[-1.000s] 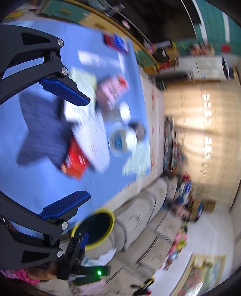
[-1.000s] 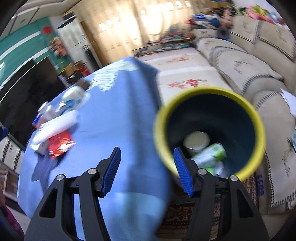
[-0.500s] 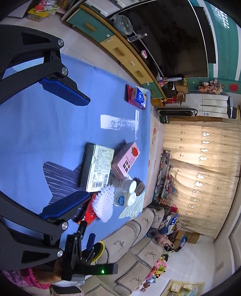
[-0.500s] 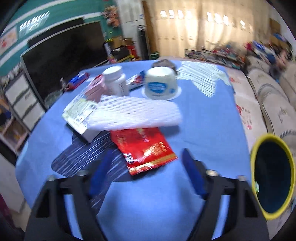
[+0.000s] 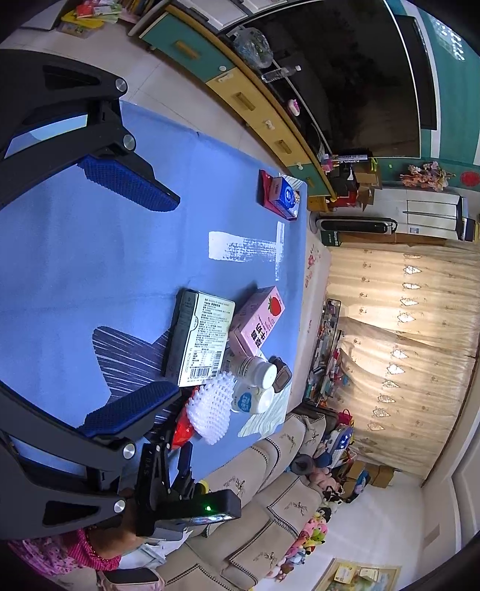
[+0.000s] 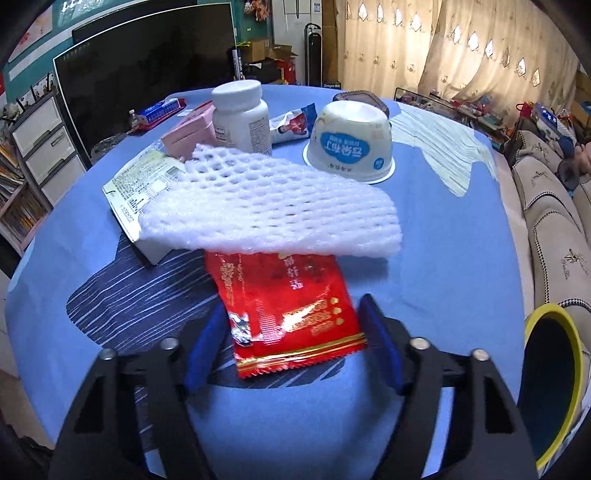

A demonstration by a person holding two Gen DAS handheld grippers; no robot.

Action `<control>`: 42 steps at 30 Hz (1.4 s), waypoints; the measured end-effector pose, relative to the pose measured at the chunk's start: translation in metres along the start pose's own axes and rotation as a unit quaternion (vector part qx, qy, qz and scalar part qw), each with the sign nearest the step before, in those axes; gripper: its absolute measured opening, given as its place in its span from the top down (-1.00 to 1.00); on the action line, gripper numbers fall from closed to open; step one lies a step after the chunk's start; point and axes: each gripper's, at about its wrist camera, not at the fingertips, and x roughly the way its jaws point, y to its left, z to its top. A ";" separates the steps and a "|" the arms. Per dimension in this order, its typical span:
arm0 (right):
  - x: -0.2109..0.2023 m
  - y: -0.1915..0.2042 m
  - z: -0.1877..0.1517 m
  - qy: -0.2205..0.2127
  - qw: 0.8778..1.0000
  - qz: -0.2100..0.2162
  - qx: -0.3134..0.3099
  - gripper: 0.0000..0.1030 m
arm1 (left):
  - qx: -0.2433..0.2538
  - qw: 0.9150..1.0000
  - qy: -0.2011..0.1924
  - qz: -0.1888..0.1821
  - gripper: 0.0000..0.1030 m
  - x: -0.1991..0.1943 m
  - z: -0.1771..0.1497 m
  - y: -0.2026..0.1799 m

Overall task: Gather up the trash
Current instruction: 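Grasp the red snack wrapper with the right gripper, then carry the red wrapper over the bin and open the right gripper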

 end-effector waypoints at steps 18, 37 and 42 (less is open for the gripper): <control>-0.048 0.054 -0.042 0.003 0.997 0.064 -0.046 0.45 | -0.012 1.000 0.007 0.004 -0.78 0.002 -0.010 0.002; -0.106 0.078 -0.094 0.003 0.987 0.152 -0.041 0.45 | 0.000 1.000 -0.001 0.001 -0.78 -0.010 -0.015 -0.010; -0.137 0.049 -0.085 -0.066 0.989 0.131 0.012 0.45 | 0.009 1.000 -0.005 0.002 -0.78 -0.016 -0.015 -0.017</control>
